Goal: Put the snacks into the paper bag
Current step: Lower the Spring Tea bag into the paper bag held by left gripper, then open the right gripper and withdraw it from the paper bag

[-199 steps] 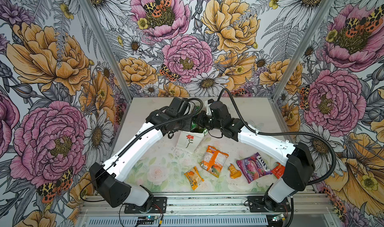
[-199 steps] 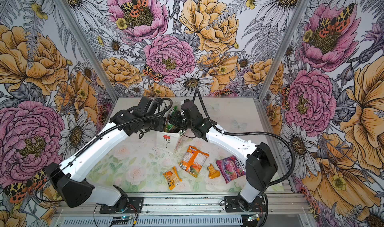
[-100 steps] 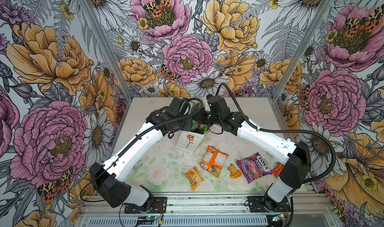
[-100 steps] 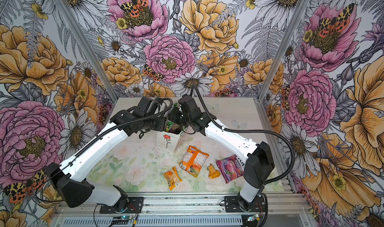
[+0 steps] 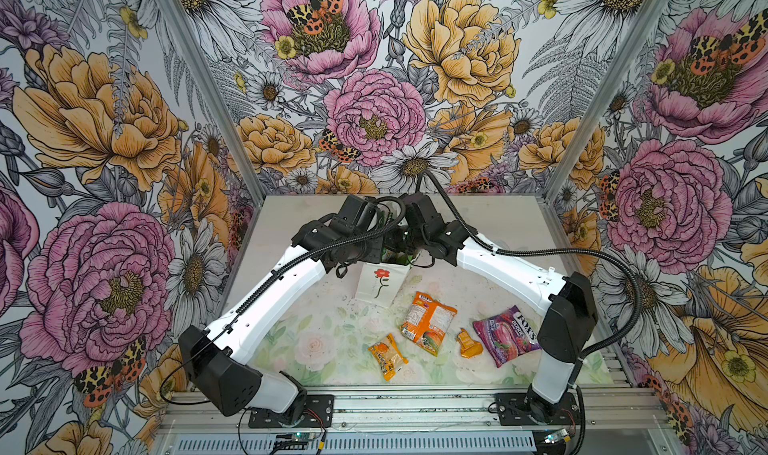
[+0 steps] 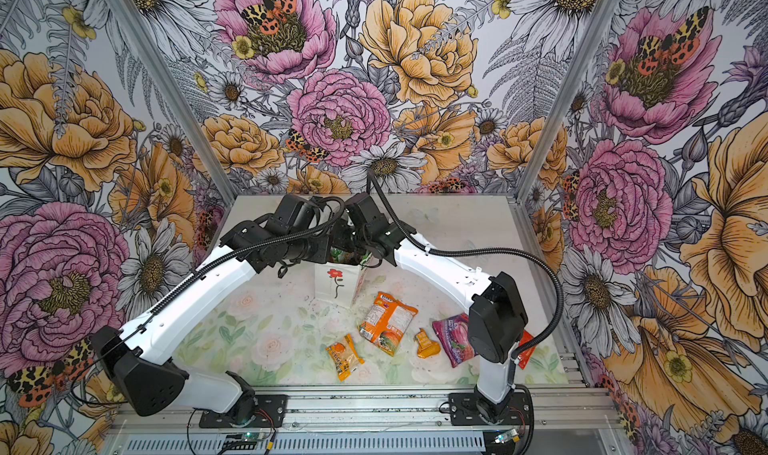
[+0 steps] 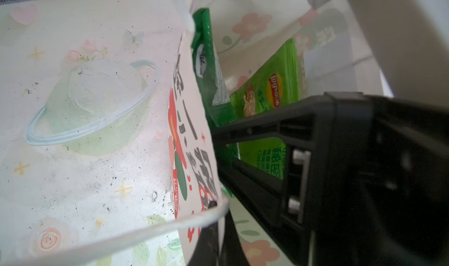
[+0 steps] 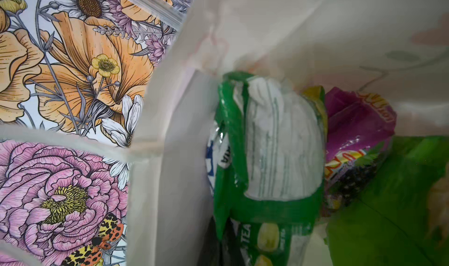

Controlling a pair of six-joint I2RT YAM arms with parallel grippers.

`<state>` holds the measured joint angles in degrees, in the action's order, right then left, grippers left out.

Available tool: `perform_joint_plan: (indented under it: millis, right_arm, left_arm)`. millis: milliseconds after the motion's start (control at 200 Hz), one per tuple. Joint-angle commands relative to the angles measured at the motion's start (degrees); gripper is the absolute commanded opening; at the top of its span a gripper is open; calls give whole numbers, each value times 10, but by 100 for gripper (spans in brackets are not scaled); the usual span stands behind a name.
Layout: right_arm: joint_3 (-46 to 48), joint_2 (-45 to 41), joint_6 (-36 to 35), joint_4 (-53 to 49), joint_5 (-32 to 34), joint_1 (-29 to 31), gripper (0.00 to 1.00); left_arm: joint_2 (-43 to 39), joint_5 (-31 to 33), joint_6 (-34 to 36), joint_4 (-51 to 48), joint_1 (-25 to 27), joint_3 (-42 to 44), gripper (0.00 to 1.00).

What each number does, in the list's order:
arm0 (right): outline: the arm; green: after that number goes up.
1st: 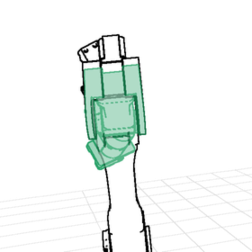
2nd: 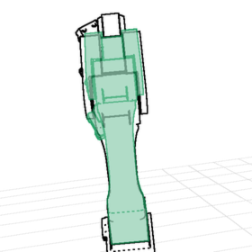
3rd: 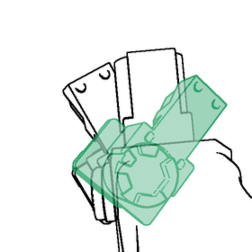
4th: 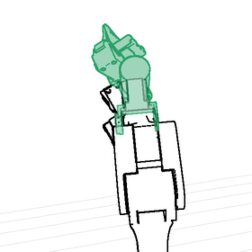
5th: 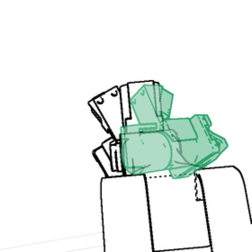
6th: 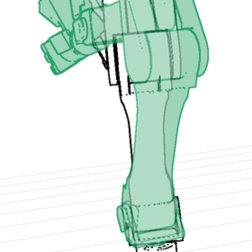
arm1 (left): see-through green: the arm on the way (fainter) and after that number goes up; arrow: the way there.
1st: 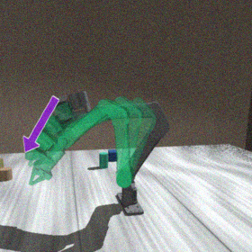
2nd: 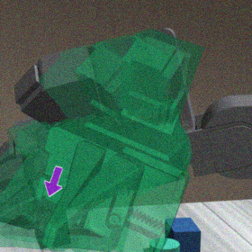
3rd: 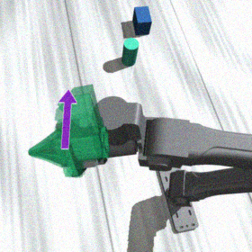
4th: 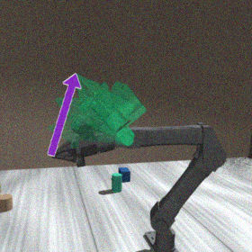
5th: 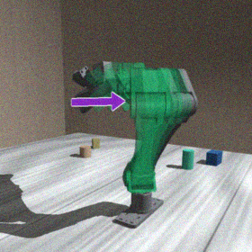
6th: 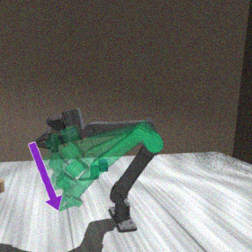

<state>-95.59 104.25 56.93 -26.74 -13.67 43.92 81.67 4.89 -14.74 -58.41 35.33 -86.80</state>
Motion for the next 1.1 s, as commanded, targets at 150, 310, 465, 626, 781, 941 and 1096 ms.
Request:
perform_joint_plan:
  millis: [150,310,465,626,781,941,1096]
  right_arm:
    - [-6,12,-3,20,-11,6,0]
    - [2,17,-2,13,-2,7,0]
    - [20,15,2,13,3,10,0]
    - [28,14,3,13,3,12,0]
    - [23,3,2,13,5,12,13]
    - [22,-23,-7,13,16,11,35]
    - [23,-52,-18,10,23,10,49]
  left_arm:
    - [-31,-18,11,52,1,-1,0]
    - [-32,-16,10,52,0,0,0]
    - [-32,-12,5,52,-9,1,0]
    - [-34,-14,-2,55,-22,3,0]
    - [-34,-12,-4,59,-25,6,0]
    - [-34,-2,-9,58,-30,8,0]
    - [-34,1,-19,57,-47,12,0]
